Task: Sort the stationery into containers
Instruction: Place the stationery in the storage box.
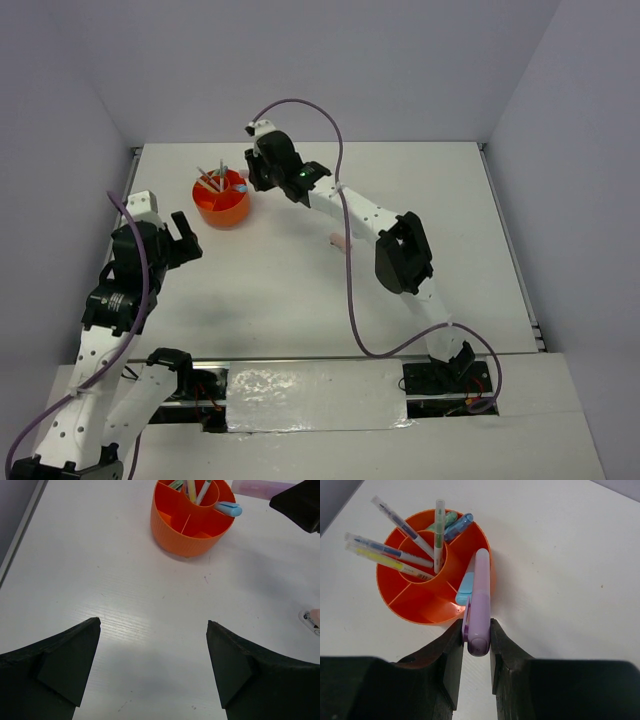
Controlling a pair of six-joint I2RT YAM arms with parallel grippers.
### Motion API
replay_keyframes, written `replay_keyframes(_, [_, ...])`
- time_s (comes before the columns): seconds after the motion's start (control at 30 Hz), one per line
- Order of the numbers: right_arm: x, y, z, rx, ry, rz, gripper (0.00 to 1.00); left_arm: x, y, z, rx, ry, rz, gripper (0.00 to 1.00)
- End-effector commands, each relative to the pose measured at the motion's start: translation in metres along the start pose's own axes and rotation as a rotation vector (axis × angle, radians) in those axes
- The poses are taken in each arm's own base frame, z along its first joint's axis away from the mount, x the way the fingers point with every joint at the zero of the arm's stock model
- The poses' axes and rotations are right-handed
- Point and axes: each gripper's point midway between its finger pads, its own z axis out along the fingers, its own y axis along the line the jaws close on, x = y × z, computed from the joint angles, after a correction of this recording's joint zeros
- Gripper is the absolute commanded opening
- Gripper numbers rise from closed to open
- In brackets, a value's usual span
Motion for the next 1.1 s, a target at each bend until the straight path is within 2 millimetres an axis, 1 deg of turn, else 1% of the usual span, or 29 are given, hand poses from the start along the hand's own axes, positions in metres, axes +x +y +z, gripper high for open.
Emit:
replay_keyframes(0.0, [-0.044, 0.016, -0.004, -0.068, -0.116, -0.018, 0.00, -0.012, -0.006, 0.000, 0.033, -0.044, 0.011, 0.99])
replay_keyframes(0.03, [-0.038, 0.016, 0.000, -0.069, -0.099, -0.023, 0.01, -0.012, -0.006, 0.000, 0.035, -0.044, 0.012, 0.99])
replay_keyframes(0.1, [-0.039, 0.018, 0.001, -0.080, -0.100, -0.028, 0.03, -0.012, -0.008, 0.000, 0.046, -0.043, 0.013, 0.99])
replay_keyframes(0.2, [-0.035, 0.019, 0.003, -0.087, -0.091, -0.044, 0.08, -0.011, -0.010, 0.000, 0.055, -0.037, 0.017, 0.99])
replay_keyframes(0.37, [-0.032, 0.020, 0.006, -0.095, -0.085, -0.055, 0.11, -0.010, -0.012, 0.000, 0.069, -0.036, 0.022, 0.99])
replay_keyframes(0.47, [-0.027, 0.019, 0.011, -0.093, -0.074, -0.062, 0.14, -0.011, -0.011, -0.001, 0.067, -0.041, 0.021, 0.99])
replay_keyframes(0.73, [-0.023, 0.021, 0.016, -0.096, -0.070, -0.069, 0.17, -0.010, -0.013, -0.001, 0.077, -0.037, 0.023, 0.99])
replay_keyframes(0.77, [-0.023, 0.021, 0.017, -0.096, -0.070, -0.072, 0.20, -0.010, -0.013, -0.001, 0.077, -0.037, 0.024, 0.99])
replay_keyframes(0.9, [-0.021, 0.025, 0.016, -0.101, -0.065, -0.082, 0.24, -0.010, -0.013, -0.001, 0.082, -0.038, 0.025, 0.99])
replay_keyframes(0.97, [-0.020, 0.029, 0.016, -0.121, -0.062, -0.090, 0.31, -0.010, -0.014, -0.001, 0.084, -0.038, 0.026, 0.99])
replay_keyframes(1.0, [-0.019, 0.032, 0.016, -0.126, -0.062, -0.093, 0.33, -0.010, -0.014, -0.001, 0.085, -0.037, 0.026, 0.99])
replay_keyframes(1.07, [-0.018, 0.034, 0.016, -0.126, -0.059, -0.099, 0.33, -0.009, -0.015, -0.001, 0.092, -0.034, 0.029, 0.99])
